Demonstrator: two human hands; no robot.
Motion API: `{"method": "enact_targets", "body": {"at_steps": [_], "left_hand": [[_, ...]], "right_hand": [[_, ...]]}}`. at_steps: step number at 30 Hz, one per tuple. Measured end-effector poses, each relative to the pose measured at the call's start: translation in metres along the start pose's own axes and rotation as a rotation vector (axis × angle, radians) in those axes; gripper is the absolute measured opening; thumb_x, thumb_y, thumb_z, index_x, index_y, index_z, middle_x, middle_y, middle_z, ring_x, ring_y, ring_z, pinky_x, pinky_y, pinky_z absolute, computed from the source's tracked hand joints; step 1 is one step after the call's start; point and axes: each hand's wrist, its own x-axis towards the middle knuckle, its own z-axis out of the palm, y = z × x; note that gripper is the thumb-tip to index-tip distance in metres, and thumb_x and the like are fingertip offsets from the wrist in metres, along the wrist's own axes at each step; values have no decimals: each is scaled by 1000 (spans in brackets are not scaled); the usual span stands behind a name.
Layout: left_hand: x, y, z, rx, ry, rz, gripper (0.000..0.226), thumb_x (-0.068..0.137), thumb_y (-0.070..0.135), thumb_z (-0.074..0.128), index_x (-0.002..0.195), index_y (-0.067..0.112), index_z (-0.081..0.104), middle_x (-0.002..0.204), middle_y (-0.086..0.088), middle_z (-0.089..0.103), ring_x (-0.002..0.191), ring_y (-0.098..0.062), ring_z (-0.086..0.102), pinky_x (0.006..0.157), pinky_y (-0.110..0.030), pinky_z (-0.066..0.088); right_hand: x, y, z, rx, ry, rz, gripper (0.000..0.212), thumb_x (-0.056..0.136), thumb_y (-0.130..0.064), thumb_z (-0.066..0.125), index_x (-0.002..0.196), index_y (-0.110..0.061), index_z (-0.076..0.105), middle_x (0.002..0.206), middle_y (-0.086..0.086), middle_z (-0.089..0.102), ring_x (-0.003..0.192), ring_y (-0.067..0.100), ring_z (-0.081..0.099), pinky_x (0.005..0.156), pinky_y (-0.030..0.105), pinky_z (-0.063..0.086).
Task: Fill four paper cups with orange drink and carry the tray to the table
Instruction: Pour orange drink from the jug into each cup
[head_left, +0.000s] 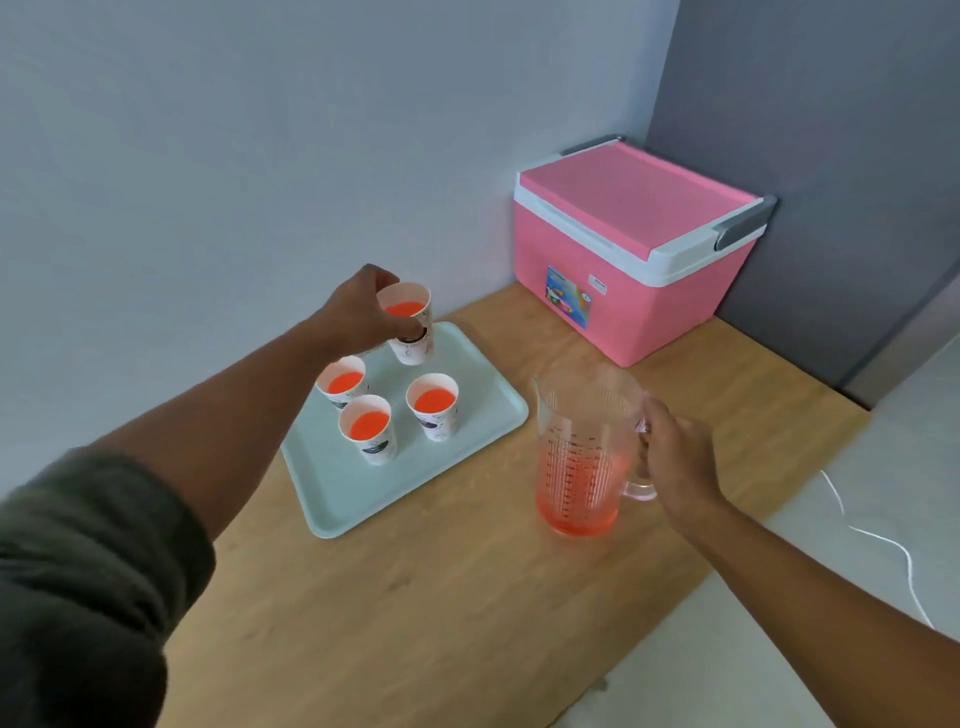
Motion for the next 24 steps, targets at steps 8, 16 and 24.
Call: {"method": "enact_targets", "body": {"at_steps": [8,16,24], "left_hand": [[52,-36,22,187,-96,-41,77,68,36,92,129,15,50,121,-6,61,103,-25,58,80,-33,47],[71,-66,50,305,-191,-64,78,64,42,93,126,21,50,117,-4,60,100,-27,58,77,-37,46],[74,-77,56,344,-235,-72,84,62,44,94,130,23,47,116,-2,58,102,-29,58,87,-42,51]], "right_hand": [[15,17,7,71,-25,-1,60,105,-37,58,69,11,53,66,16,50,64,29,49,63,43,42],[17,17,6,110,-32,-84,54,111,-28,53,61,-8,47,53,6,34,48,18,33,55,36,31],[23,17,15,107,-68,-139,61,111,-27,54,53,-10,44,47,-5,31,49,19,29,53,37,28]]}}
